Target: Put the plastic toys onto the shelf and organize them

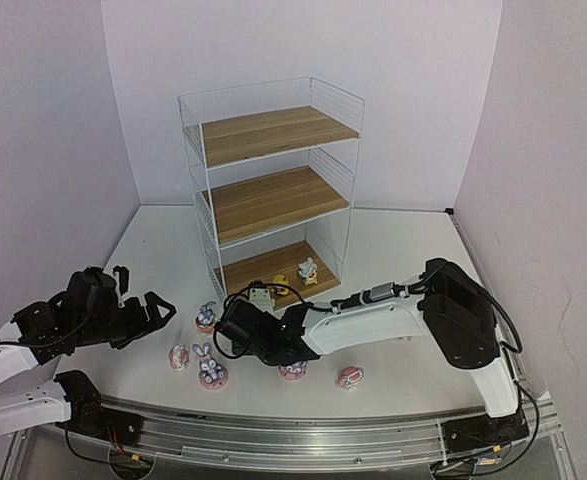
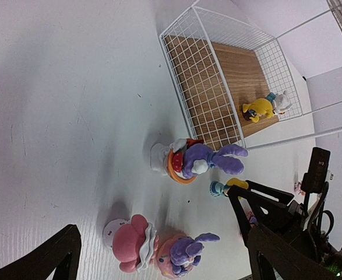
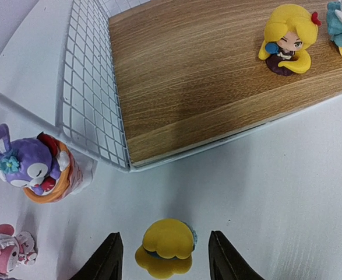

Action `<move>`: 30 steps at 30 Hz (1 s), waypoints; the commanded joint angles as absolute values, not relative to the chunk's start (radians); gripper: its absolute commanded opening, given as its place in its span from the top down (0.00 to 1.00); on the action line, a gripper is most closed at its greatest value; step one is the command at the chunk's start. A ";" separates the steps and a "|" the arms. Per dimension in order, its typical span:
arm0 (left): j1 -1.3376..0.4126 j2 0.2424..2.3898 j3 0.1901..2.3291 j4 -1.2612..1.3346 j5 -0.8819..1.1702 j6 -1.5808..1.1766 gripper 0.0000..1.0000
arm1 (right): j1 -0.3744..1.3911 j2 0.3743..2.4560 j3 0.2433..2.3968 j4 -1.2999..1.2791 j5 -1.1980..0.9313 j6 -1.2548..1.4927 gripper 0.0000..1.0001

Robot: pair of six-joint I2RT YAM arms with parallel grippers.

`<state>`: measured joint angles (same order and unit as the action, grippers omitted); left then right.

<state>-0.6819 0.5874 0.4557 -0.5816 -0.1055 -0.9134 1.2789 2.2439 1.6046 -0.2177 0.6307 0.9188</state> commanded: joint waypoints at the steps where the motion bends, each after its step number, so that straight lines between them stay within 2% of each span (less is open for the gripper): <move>1: -0.683 0.565 0.461 -0.601 -0.104 -0.908 0.00 | 1.284 2.274 1.651 -0.249 0.658 0.934 0.55; 15: -0.683 0.557 0.458 -0.603 -0.096 -0.902 0.00 | 1.288 2.287 1.667 -0.264 0.642 0.945 0.57; 18: -0.683 0.555 0.457 -0.600 -0.096 -0.901 0.00 | 1.290 2.292 1.673 -0.268 0.638 0.940 0.62; 25: -0.683 0.555 0.456 -0.598 -0.094 -0.899 0.00 | 1.298 2.277 1.672 -0.269 0.652 0.910 0.80; 30: -0.683 0.549 0.452 -0.591 -0.093 -0.900 0.00 | 1.297 2.248 1.675 -0.260 0.623 0.763 0.82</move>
<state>-0.6819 0.5613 0.4557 -0.6018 -0.1036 -0.9131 1.2911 2.2772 1.6440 -0.2554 0.6363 0.8874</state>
